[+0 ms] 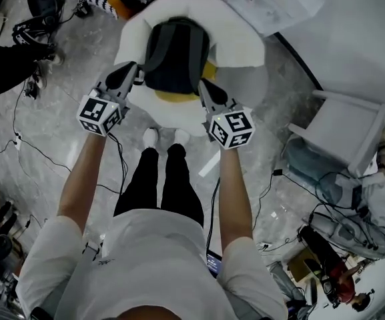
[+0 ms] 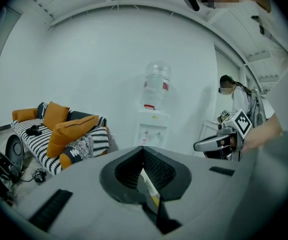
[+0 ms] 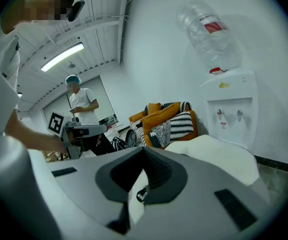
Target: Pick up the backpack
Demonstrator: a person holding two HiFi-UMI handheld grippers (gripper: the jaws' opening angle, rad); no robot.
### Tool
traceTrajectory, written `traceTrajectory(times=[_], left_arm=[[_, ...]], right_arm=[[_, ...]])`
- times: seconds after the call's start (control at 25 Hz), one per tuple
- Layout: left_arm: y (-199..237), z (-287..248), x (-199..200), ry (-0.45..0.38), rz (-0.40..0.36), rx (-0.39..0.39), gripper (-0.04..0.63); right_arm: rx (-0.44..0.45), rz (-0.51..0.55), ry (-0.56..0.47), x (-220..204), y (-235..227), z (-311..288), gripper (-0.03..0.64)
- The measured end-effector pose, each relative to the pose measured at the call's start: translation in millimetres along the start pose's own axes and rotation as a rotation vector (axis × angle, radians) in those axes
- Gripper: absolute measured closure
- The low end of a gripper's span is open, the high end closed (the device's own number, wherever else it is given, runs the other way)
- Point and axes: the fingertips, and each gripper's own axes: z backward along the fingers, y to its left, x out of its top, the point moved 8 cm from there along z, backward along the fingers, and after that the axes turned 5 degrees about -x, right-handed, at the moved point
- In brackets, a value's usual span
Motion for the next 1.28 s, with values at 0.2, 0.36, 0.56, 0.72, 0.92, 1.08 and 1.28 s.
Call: traceTrajectory(times=[0.2,0.36,0.56,0.72,0.92,1.08,1.28], left_arm=[[14,-31,-34,0.033,0.015,0.019,0.594],[27,-47,-57,0.05,0.038,0.033,0.594],[43,-71,-88,0.092,0.047,0.029,0.594],[58,-89,-108,0.113,0.05,0.032,0.594],[74,-107,-136,0.128,0.07,0.039,0.593],[92,-117,-156,0.134,0.053,0.042,0.592],[112,-137,-182,0.15,0.037,0.037,0.592]], right_arm=[[-0.001,-0.003,0.017,-21,-30,-29,0.61],[-0.008,-0.009,0.031,-37,-48,-53,0.611],[-0.024,-0.011,0.063,-61,-70,-81,0.609],[-0.029,-0.013,0.09,-85,-86,-101,0.609],[-0.042,-0.032,0.108,-118,-104,-120,0.609],[-0.043,-0.03,0.109,-138,-114,-144,0.609],[-0.053,-0.012,0.117,-163,-134,-171,0.609]])
